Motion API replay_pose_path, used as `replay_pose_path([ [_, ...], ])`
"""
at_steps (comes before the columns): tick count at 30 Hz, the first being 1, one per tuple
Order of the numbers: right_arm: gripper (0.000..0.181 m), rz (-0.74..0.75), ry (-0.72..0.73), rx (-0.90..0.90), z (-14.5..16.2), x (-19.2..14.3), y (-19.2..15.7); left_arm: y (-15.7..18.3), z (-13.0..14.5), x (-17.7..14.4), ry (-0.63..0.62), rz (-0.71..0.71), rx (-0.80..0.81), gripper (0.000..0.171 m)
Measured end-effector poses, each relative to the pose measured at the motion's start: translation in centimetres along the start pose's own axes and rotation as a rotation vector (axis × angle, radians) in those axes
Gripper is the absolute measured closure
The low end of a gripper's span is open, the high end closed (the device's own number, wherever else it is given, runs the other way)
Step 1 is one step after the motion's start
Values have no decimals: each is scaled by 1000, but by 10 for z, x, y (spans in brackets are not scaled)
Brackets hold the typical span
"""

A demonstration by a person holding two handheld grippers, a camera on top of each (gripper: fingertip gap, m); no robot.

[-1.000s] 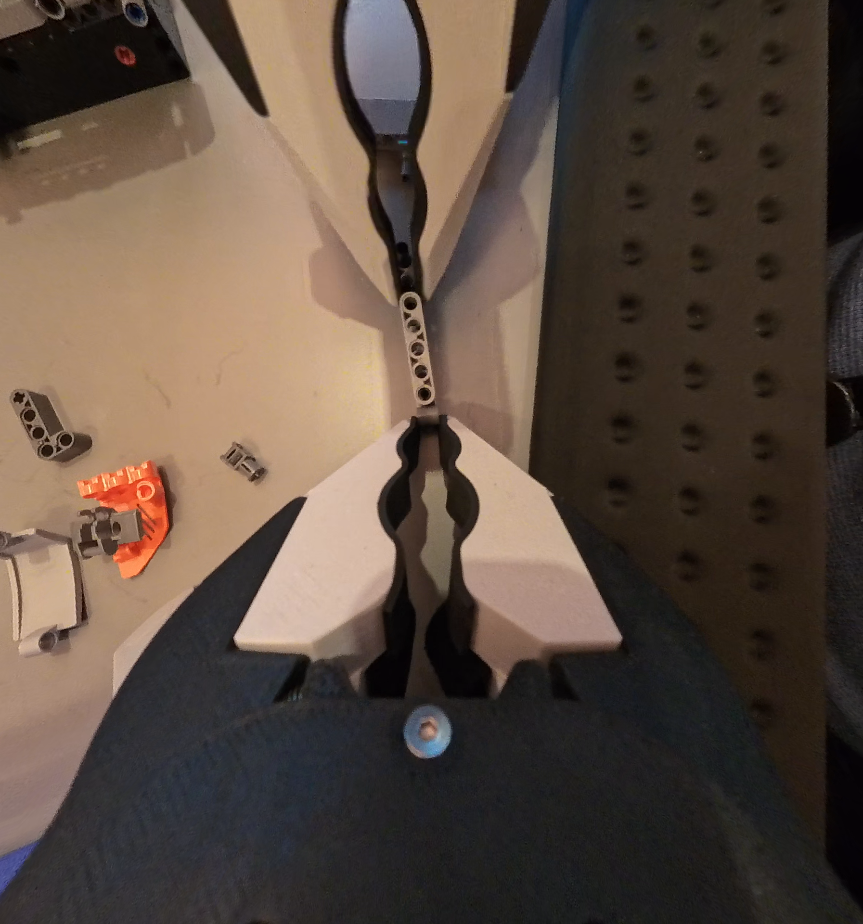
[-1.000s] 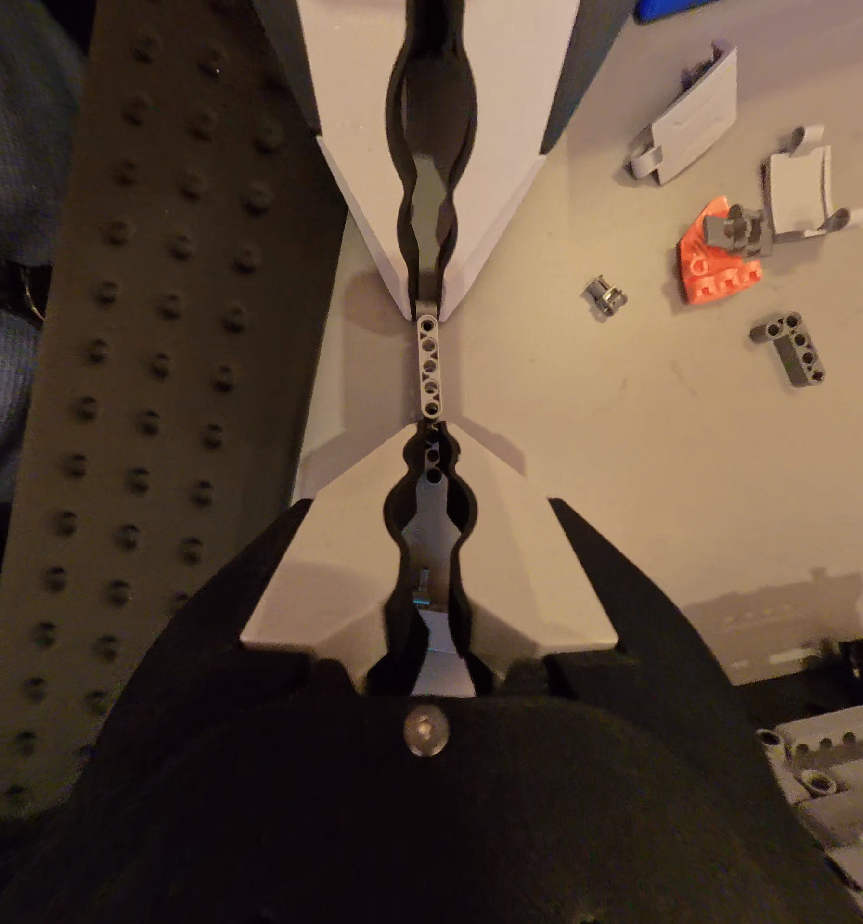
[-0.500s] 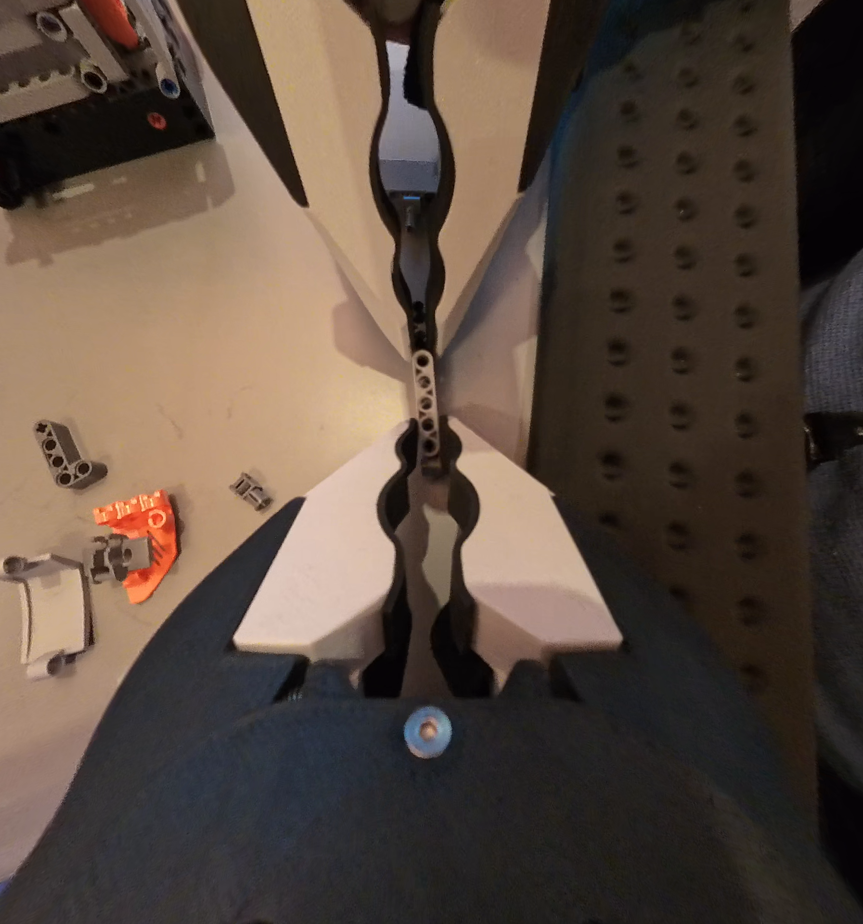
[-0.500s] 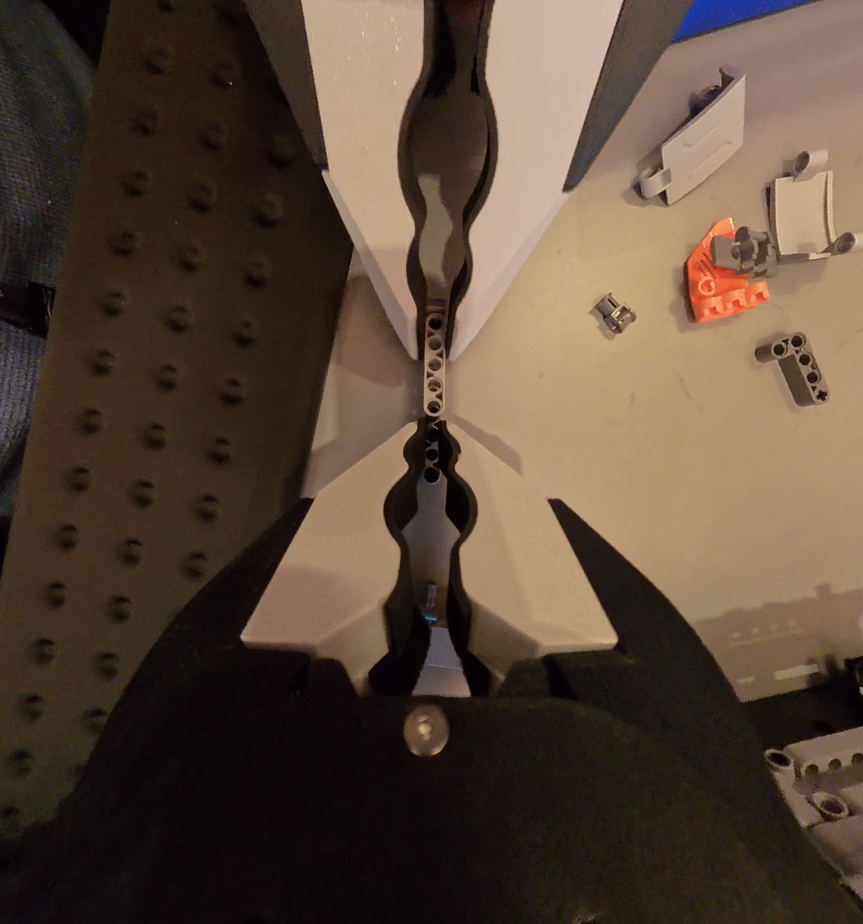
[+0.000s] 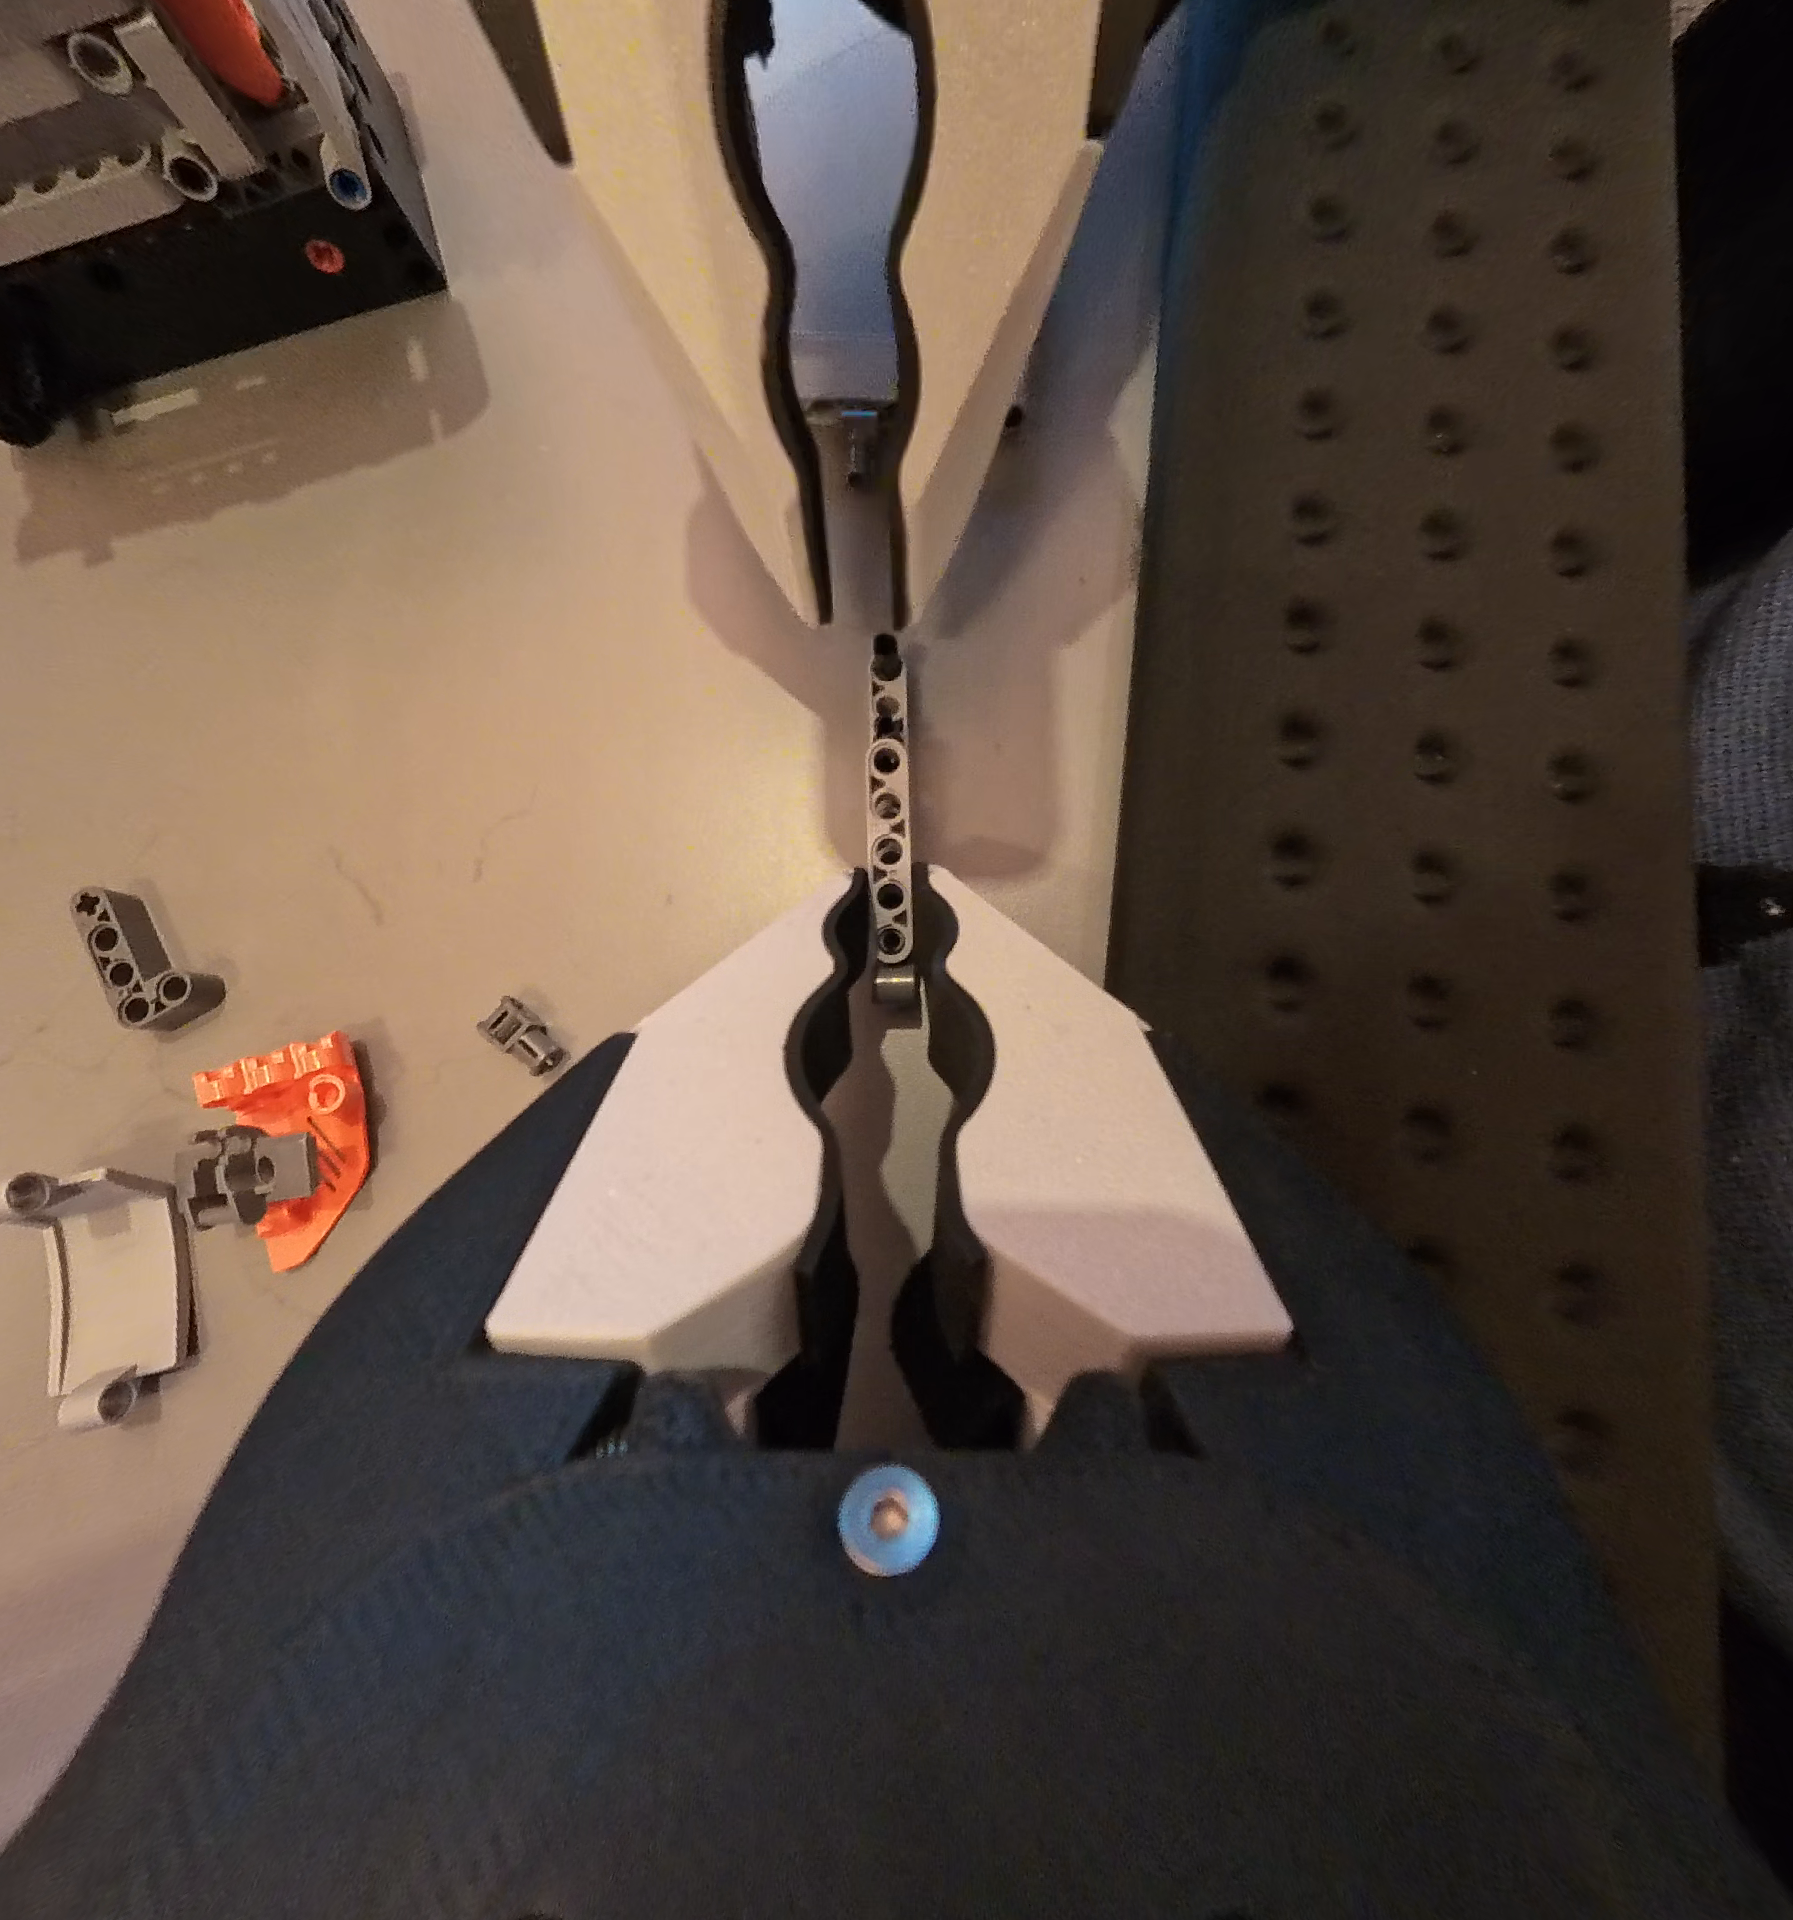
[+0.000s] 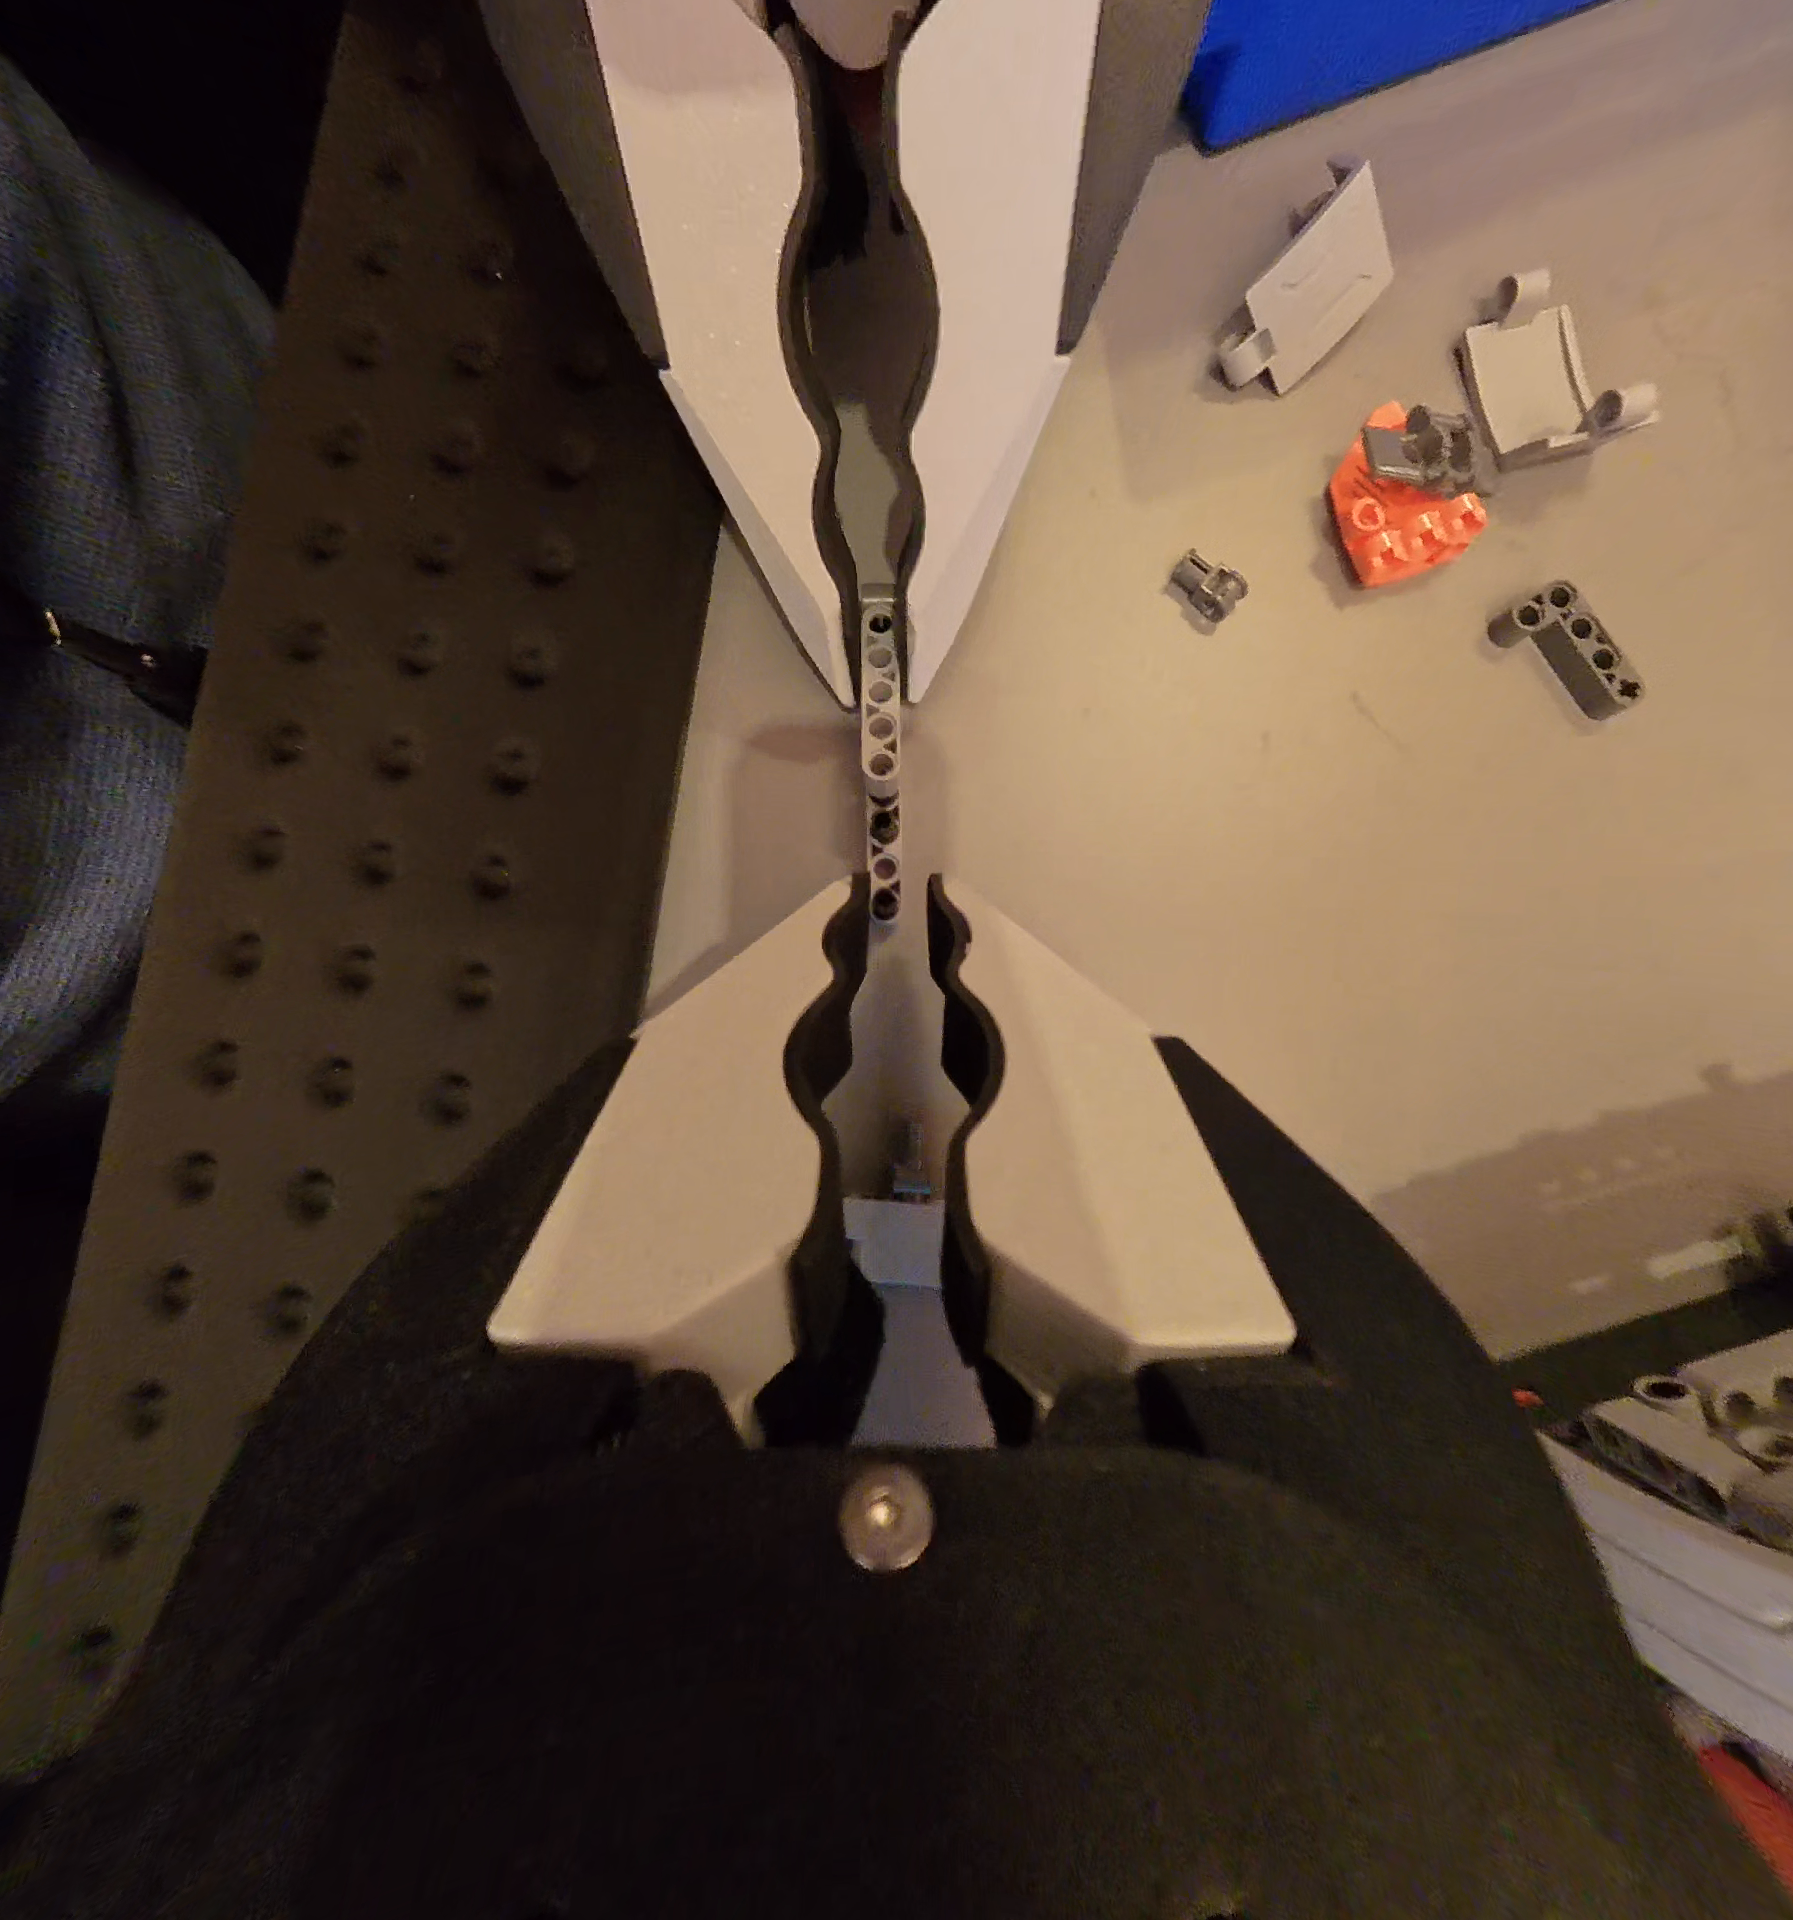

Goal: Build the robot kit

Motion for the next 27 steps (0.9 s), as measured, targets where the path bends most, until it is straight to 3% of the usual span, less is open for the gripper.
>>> replay_pose_path([
  [16,177,10,-17,-16,-3,16,-4,0,2,1,-9,-11,6,164],
  [21,169,30,46,-25,-15,10,-5,1,6,2,-24,-2,-12,155],
  [27,177,35,-4,-70,-26,26,-7,2,9,1,-25,-9,-19,165],
])
Point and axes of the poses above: each gripper's, where its closed fingertips meet, x out along the fingers, z out of its underside, y = z × x across the jaws, the point moved 8 cm from there along -x, back along the fingers, and after that the axes turned 6 degrees about -y, right-handed, at the moved point
